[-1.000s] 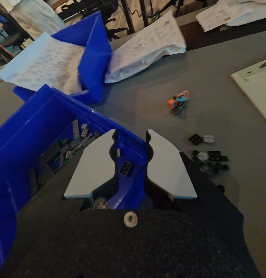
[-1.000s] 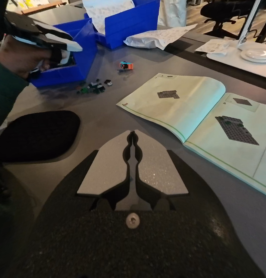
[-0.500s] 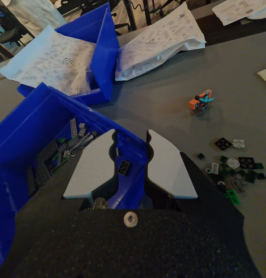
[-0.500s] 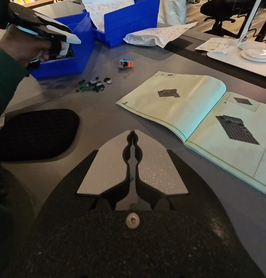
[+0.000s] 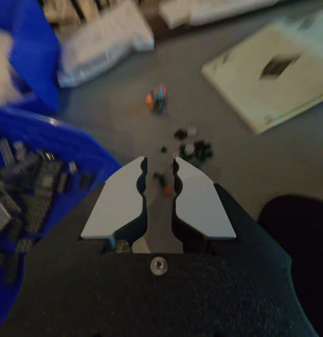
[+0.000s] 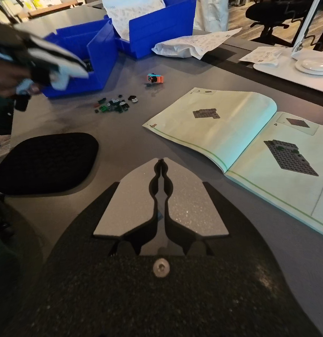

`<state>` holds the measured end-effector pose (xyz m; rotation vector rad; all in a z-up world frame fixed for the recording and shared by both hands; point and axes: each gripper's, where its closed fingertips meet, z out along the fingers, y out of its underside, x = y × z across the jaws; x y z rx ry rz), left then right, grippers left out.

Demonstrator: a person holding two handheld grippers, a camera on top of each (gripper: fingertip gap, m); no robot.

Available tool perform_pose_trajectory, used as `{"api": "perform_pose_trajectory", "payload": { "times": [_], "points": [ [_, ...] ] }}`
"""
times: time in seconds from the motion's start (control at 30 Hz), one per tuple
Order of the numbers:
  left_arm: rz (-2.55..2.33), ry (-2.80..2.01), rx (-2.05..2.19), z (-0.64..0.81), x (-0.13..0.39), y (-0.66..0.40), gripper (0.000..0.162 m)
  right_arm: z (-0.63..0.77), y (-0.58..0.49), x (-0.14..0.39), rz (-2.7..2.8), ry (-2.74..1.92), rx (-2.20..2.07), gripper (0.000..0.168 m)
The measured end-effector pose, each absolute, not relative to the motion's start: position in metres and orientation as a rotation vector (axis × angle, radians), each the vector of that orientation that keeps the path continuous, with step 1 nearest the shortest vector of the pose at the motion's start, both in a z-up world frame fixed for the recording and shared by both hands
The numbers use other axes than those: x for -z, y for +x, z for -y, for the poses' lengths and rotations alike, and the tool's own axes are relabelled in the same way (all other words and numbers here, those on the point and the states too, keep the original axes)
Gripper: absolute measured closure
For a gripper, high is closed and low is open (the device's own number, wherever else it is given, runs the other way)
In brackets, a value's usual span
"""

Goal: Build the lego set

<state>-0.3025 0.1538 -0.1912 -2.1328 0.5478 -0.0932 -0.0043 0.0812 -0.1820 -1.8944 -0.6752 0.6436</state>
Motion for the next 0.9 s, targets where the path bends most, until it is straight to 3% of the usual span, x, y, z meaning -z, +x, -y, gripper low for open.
{"api": "perform_pose_trajectory", "payload": {
  "times": [0.13, 0.37, 0.73, 0.9],
  "points": [
    [-0.521, -2.234, 0.103, -0.155, 0.227, -0.311, 0.137, -0.081, -0.004, 0.183, 0.675, -1.897, -0.642, 0.168],
    [-0.573, -2.282, -0.127, -0.171, 0.240, -0.336, 0.154, -0.084, -0.003, 0.188, 0.667, -1.913, -0.648, 0.168],
    [-0.645, -2.327, 0.043, -0.167, 0.255, -0.317, 0.138, -0.086, -0.002, 0.192, 0.658, -1.929, -0.667, 0.168],
    [-0.624, -2.336, 0.077, -0.170, 0.256, -0.317, 0.139, -0.086, -0.003, 0.193, 0.658, -1.932, -0.670, 0.168]
  ]
}}
